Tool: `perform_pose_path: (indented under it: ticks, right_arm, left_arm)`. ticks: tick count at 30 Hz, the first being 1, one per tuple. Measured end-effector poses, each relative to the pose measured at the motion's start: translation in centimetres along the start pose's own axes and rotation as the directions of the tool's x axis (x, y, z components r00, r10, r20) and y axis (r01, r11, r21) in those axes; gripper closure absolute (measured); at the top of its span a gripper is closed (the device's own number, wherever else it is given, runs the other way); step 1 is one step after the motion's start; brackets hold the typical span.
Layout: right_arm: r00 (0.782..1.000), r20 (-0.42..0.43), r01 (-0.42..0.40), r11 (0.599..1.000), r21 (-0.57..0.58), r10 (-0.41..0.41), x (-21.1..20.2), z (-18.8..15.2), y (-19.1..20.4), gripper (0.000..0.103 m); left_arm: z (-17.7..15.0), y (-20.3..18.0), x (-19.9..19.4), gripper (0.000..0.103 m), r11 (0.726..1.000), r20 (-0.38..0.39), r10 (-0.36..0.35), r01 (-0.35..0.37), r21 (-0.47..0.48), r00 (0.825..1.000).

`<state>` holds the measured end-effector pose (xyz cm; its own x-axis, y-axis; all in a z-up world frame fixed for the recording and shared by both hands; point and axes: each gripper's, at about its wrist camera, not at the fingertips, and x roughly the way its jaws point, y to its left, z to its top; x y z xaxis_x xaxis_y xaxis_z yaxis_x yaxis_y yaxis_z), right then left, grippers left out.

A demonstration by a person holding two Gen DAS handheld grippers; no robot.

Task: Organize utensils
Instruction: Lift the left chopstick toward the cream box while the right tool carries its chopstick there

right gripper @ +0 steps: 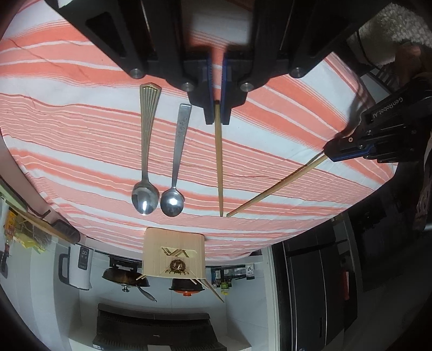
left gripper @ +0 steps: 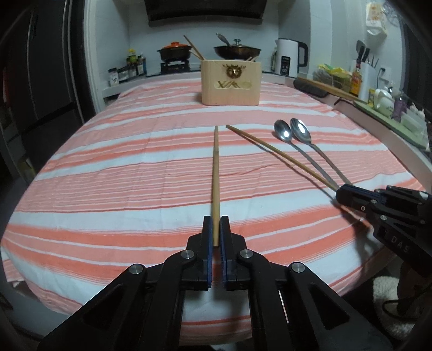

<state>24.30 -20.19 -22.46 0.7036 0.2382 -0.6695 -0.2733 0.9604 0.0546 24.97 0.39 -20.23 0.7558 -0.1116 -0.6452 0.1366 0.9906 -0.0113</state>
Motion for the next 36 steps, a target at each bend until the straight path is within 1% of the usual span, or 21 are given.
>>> perform_pose_path:
  ticks: [3, 10, 14, 19, 26, 33, 36]
  right_arm:
    - [0.999, 0.044, -0.002, 1.0, 0.01, 0.002, -1.7, 1.7, -0.3, 0.098]
    - [0.984, 0.178, -0.001, 0.998, -0.065, 0.013, -6.0, 7.7, 0.5, 0.098]
    - [0.973, 0.226, -0.014, 0.996, -0.088, 0.033, -7.0, 10.7, 0.7, 0.098]
    - [0.962, 0.267, -0.032, 0.995, -0.091, 0.055, -7.7, 13.6, 0.7, 0.098]
    - [0.949, 0.305, -0.054, 0.996, -0.078, 0.075, -8.6, 16.3, 0.4, 0.098]
    - [0.94, 0.331, -0.055, 0.995, -0.08, 0.078, -9.6, 17.5, 0.2, 0.098]
    - [0.938, 0.339, -0.05, 0.995, -0.083, 0.076, -9.8, 18.0, 0.1, 0.098]
  left_arm:
    - [1.3, 0.5, -1.5, 0.1, 1.0, 0.024, -0.017, 0.018, -0.023, 1.0]
    - [5.6, 2.0, -5.4, 0.1, 0.998, 0.114, -0.022, 0.029, -0.054, 0.993]
    - [7.9, 3.3, -6.8, 0.1, 0.996, 0.149, -0.032, 0.045, -0.081, 0.988]
    - [10.4, 4.4, -8.2, 0.1, 0.994, 0.192, -0.042, 0.059, -0.088, 0.98]
    - [13.2, 4.7, -9.4, 0.1, 0.995, 0.24, -0.062, 0.078, -0.06, 0.969]
    - [15.0, 4.1, -10.1, 0.1, 0.995, 0.277, -0.075, 0.09, -0.042, 0.958]
    - [16.3, 4.1, -10.2, 0.1, 0.993, 0.289, -0.092, 0.109, -0.041, 0.953]
